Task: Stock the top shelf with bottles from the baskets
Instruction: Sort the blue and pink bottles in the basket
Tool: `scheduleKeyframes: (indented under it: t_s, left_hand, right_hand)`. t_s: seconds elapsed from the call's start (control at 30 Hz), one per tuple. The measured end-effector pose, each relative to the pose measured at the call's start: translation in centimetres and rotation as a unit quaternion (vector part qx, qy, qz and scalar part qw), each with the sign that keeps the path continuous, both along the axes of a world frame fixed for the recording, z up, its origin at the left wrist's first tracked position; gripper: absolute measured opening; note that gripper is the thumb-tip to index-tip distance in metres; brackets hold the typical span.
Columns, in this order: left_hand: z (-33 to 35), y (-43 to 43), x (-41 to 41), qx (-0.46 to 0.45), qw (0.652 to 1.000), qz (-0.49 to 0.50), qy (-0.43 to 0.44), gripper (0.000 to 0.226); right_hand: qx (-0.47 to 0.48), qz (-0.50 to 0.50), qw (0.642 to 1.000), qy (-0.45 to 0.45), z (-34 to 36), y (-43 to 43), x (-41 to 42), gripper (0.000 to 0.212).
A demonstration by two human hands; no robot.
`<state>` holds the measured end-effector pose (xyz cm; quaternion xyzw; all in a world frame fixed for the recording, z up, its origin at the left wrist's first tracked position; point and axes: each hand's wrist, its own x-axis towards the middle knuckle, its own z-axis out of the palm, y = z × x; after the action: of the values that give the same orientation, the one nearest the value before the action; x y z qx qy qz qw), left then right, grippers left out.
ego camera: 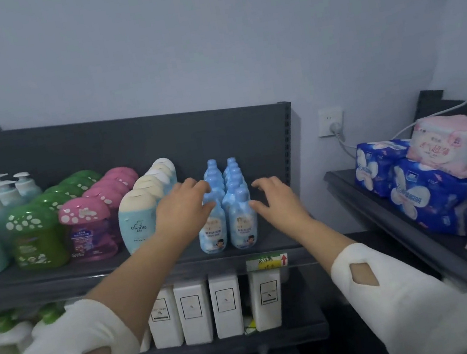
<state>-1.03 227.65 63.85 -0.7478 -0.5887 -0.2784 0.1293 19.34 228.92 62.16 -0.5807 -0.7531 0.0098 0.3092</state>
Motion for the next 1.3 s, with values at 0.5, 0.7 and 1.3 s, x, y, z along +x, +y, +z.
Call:
scheduleKeyframes:
  t_s: [0.5, 0.7, 1.3]
  left_hand:
    - [1.2, -13.6, -14.5, 0.003, 0.977, 0.184, 0.105, 0.02]
    - [-0.3, -22.4, -27.8, -0.026, 0.944, 0.309, 0.115, 0.02]
    - [-15.6, -47.6, -54.7, -0.265, 0.766, 0.583, -0.054, 0.027]
  right_hand:
    - [0.169, 0.245, 0.946, -0.127, 2.4, -5.8, -17.3, 0.029]
    - [0.202, 0.369, 0.894, -0.151, 1.6, -10.3, -32.6, 0.026]
    - [0.097, 0.646, 0.701, -0.285, -12.2, -24.6, -69.3, 0.029]
